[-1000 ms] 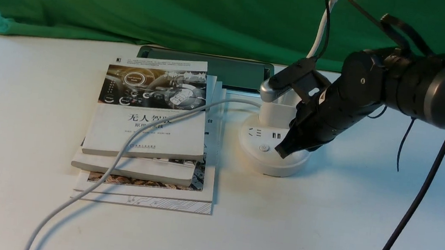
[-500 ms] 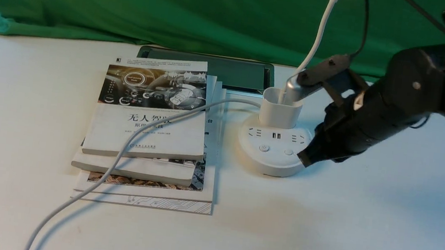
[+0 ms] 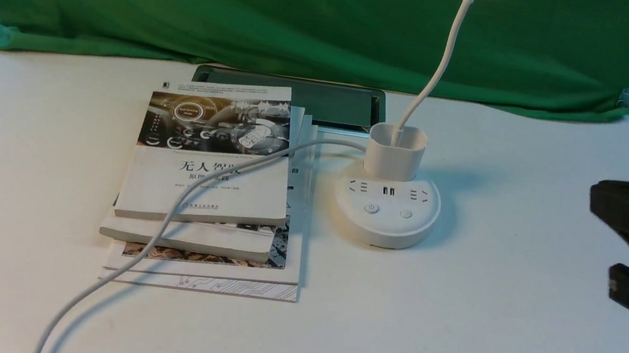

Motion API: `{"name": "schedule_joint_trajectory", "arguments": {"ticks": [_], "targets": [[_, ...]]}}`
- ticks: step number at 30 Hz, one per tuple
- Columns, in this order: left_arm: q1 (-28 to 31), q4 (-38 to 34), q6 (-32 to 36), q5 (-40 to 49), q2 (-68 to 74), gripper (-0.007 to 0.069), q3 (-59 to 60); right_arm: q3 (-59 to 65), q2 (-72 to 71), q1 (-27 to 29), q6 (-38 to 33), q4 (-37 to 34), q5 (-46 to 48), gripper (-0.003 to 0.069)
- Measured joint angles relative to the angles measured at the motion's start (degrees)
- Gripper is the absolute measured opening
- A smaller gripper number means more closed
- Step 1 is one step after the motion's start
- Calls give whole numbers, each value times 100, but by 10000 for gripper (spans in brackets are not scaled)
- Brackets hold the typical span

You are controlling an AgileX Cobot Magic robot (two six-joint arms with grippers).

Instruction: Turn on the desk lamp on the white desktop with your hand.

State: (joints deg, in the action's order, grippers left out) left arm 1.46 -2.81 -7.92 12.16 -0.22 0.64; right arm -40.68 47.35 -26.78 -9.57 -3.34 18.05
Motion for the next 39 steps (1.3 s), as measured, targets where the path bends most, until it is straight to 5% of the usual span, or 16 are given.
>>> {"name": "schedule_joint_trajectory", "arguments": {"ticks": [12, 17, 23, 30, 39], "targets": [[0, 0, 0, 0, 0, 21, 0, 1172, -1517, 0, -45, 51, -620, 86], [0, 0, 0, 0, 0, 21, 0, 2208, -2065, 32, -45, 51, -1966, 98], [0, 0, 0, 0, 0, 21, 0, 3605, -3064, 947, 206, 45, -2917, 120], [0, 0, 0, 0, 0, 21, 0, 4093, -4178, 2463, 1033, 427, -2278, 140], [0, 0, 0, 0, 0, 21, 0, 4130, -4711, 2736, 1344, 526, -781, 165]]}}
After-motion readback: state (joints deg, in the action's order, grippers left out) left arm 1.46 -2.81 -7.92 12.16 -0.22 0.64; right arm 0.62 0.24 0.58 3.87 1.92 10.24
